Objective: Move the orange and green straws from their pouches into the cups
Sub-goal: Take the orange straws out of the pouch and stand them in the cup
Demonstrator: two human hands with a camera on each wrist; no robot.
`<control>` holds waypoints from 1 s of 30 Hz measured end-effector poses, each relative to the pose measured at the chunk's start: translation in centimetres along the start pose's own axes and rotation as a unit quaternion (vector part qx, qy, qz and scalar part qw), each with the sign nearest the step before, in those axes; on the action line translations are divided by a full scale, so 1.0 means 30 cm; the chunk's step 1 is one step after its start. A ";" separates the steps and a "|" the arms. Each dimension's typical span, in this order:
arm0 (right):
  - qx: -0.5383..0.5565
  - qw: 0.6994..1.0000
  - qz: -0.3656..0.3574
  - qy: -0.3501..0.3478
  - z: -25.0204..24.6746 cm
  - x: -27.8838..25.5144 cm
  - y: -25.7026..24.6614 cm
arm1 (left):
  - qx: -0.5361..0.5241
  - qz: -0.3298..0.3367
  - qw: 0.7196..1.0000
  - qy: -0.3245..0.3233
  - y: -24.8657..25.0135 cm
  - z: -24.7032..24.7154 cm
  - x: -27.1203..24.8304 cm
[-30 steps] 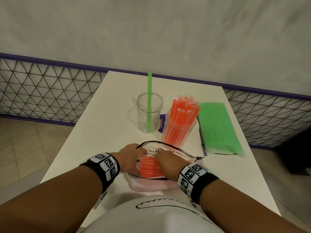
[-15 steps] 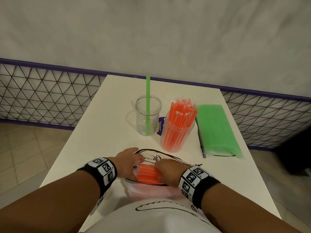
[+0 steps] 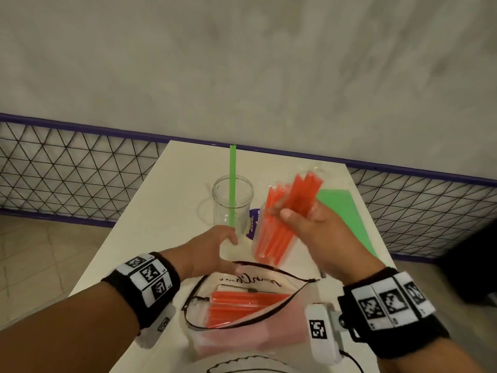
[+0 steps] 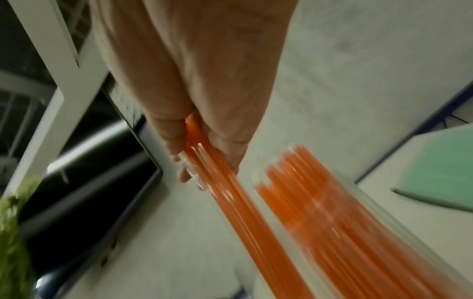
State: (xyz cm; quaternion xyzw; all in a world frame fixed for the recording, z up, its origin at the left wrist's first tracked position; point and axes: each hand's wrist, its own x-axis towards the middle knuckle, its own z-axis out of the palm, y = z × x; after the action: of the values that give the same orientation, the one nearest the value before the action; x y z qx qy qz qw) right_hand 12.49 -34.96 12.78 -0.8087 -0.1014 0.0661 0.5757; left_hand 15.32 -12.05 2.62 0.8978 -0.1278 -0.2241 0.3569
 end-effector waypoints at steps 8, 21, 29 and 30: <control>-0.008 0.979 -0.084 0.186 -0.162 0.061 -0.127 | -0.129 0.037 0.987 0.086 0.298 -0.013 0.175; -0.123 0.983 -0.048 0.130 -0.064 0.171 0.162 | -0.189 0.076 0.974 0.101 0.264 0.054 0.260; -0.313 0.883 -0.259 0.235 -0.053 0.181 0.055 | -0.197 0.079 0.972 0.102 0.266 0.088 0.258; -0.384 0.860 -0.264 0.209 -0.055 0.197 0.051 | -0.192 0.074 0.973 0.101 0.272 0.086 0.253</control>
State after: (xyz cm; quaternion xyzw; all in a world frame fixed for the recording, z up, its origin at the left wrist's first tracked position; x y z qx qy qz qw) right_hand 18.72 -35.54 11.94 -0.9031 -0.2058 -0.3036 0.2234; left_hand 20.07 -22.33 4.31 0.8184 -0.1120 -0.1251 0.5496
